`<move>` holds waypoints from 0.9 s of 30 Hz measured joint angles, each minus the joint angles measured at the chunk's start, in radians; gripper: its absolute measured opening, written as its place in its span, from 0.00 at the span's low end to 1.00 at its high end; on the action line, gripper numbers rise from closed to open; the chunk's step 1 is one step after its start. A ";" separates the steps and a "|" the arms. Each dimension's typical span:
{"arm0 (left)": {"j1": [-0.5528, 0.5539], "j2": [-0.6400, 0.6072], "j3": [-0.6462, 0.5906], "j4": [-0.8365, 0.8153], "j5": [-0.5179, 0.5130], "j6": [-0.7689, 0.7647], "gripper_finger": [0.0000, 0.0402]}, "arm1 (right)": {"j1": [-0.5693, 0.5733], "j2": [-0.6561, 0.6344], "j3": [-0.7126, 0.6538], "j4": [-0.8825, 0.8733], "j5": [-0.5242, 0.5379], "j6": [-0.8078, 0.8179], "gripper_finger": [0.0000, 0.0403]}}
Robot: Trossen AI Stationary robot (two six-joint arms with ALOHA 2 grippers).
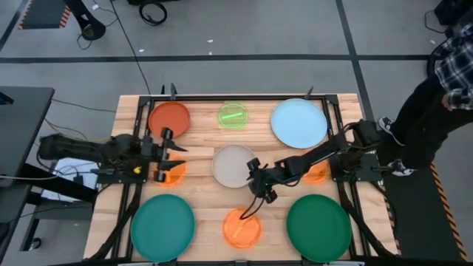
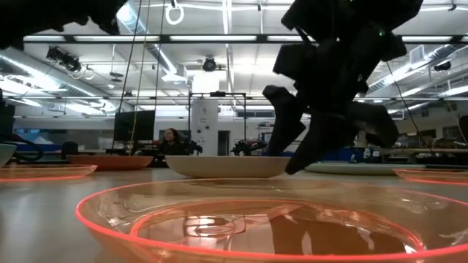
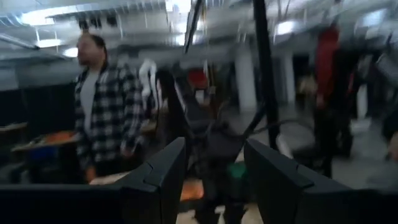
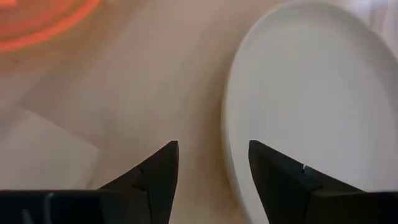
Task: Stack plastic plates
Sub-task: Stack the gray plate on top of the orange plate
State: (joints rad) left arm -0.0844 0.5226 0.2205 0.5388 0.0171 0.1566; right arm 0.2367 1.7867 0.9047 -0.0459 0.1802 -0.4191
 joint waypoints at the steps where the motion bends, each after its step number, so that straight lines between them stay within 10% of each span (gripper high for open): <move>1: -0.009 0.048 0.029 -0.015 -0.025 0.015 0.43 | -0.002 0.009 0.000 0.001 0.002 0.000 0.51; 27: -0.020 0.740 0.396 -0.376 -0.128 0.109 0.49 | -0.081 -0.108 -0.001 -0.061 -0.139 0.186 0.03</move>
State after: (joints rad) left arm -0.1043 1.2622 0.6165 0.1632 -0.1106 0.2653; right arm 0.1555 1.6791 0.9032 -0.1066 0.0412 -0.2335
